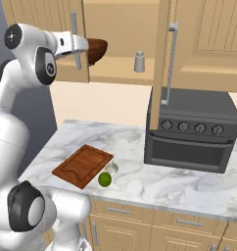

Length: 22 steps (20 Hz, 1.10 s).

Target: Open the cabinet. Place the bowl and condiment on the counter. Then place the lime and garlic on the cutting board.

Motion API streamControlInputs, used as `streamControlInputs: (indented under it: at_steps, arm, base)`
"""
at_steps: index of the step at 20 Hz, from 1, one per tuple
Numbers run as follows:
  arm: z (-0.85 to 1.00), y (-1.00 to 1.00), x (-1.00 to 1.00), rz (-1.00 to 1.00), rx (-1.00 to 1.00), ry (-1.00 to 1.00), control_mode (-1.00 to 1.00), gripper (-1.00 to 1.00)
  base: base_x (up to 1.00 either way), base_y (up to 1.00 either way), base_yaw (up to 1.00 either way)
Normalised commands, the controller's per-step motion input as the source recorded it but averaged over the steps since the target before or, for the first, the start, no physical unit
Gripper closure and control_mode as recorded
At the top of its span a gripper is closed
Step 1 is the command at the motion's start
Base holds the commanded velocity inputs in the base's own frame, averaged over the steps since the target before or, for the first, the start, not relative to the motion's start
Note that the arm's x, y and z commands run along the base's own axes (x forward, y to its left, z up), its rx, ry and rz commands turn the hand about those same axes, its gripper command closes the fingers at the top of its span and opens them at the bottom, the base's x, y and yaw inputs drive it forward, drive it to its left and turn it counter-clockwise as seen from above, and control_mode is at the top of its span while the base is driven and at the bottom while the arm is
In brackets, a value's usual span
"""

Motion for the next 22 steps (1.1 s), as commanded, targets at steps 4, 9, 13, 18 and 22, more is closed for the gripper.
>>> streamControlInputs:
  at_steps: [4,9,13,18,22]
  arm:
    - [-0.17,0.01,0.59,0.0,0.13,0.0,-1.0,-1.0]
    - [-0.12,0.0,0.73,0.0,0.07,0.0,-1.0,-1.0]
    - [-0.09,0.0,0.68,0.0,0.03,0.0,-1.0,-1.0]
    - [-0.07,0.02,0.46,0.0,0.02,0.0,-1.0,1.0]
    - [-0.07,0.12,-0.07,0.0,0.11,0.04,-1.0,1.0]
  base:
    - [0.0,0.0,0.0]
    - [0.0,0.0,0.0]
    - [0.0,0.0,0.0]
    - [0.0,0.0,0.0]
    - [0.0,0.0,0.0]
